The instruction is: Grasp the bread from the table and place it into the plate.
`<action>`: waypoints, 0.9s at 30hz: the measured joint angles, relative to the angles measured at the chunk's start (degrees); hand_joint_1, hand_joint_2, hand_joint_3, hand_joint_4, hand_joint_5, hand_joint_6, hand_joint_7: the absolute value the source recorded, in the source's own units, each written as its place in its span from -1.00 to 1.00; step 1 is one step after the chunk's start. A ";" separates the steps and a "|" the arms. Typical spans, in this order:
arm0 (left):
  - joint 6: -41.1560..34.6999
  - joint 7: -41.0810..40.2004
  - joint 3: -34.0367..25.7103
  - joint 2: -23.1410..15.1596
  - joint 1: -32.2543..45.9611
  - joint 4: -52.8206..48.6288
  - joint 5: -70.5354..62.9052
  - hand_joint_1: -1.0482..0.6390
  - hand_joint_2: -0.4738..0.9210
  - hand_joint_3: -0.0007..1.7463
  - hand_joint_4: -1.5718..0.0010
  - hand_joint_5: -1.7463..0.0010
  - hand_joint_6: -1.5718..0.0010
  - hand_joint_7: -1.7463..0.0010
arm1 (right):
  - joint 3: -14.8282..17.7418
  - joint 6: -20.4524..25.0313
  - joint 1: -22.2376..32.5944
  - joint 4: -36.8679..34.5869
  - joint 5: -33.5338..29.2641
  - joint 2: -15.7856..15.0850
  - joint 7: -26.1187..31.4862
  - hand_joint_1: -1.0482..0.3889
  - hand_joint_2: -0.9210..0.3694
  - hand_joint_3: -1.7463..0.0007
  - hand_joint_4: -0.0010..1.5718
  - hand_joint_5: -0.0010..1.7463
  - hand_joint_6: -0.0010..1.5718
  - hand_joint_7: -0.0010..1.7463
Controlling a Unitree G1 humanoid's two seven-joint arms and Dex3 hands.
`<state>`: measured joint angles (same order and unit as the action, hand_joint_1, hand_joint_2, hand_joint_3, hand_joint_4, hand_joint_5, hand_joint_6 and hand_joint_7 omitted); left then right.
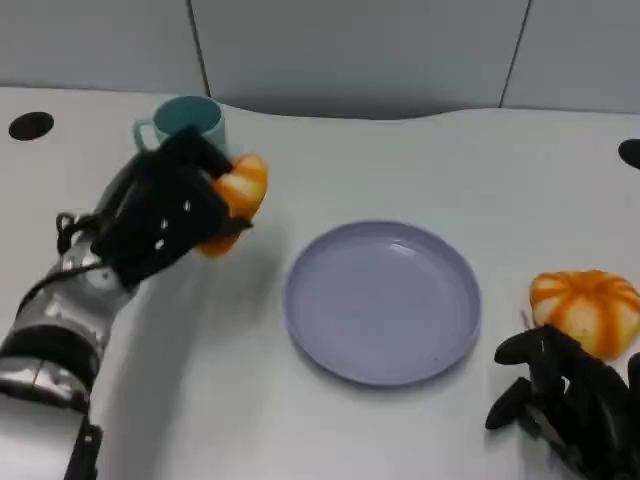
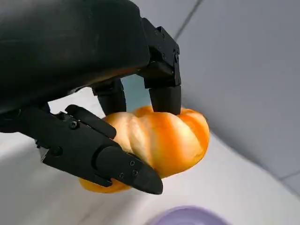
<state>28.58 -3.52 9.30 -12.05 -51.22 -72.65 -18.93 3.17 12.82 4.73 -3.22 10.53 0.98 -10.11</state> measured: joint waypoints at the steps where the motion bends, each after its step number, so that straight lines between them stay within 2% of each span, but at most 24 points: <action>1: 0.56 0.15 0.01 0.00 -0.64 0.53 0.05 0.23 0.90 -0.91 -0.06 -1.00 0.17 -1.00 | -0.02 0.05 -0.04 -0.01 0.00 0.01 0.01 -0.05 -1.00 0.32 -0.28 1.00 -0.50 0.95; 6: 6.38 -0.79 6.86 1.49 -3.10 2.01 -6.87 0.21 0.87 -0.92 -0.09 -1.00 0.13 -1.00 | -0.07 0.11 -0.49 -0.39 -0.01 0.10 0.18 -0.04 -1.00 0.30 -0.27 1.00 -0.49 0.95; 7: 6.90 -0.91 7.39 1.97 -3.28 2.01 -7.27 0.19 0.86 -0.92 -0.15 -1.00 0.13 -1.00 | -0.13 0.11 -0.61 -0.47 -0.01 0.12 0.18 -0.05 -1.00 0.31 -0.26 1.00 -0.49 0.95; 16: 7.90 0.87 14.09 8.62 -4.77 2.02 -11.79 0.08 0.88 -0.89 -0.16 -1.00 0.16 -1.00 | -0.40 -0.20 -0.37 -0.41 -0.79 0.39 0.58 -0.04 -1.00 0.31 -0.29 1.00 -0.50 0.95; 22: 7.81 1.05 14.78 9.00 -4.78 2.03 -12.77 0.10 0.89 -0.86 -0.20 -1.00 0.14 -1.00 | -0.42 -0.30 -0.20 -0.32 -0.80 0.39 0.57 -0.02 -1.00 0.30 -0.30 1.00 -0.51 0.94; 27: 6.02 0.75 18.46 11.29 -3.77 1.13 -15.70 0.09 0.88 -0.83 -0.21 -1.00 0.14 -1.00 | -1.00 -1.62 0.53 -0.32 -0.77 0.97 0.24 -0.02 -1.00 0.30 -0.32 1.00 -0.51 0.92</action>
<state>34.60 -2.77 27.76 -0.77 -55.00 -71.52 -34.62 2.18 11.20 5.26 -3.54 9.75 1.95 -9.88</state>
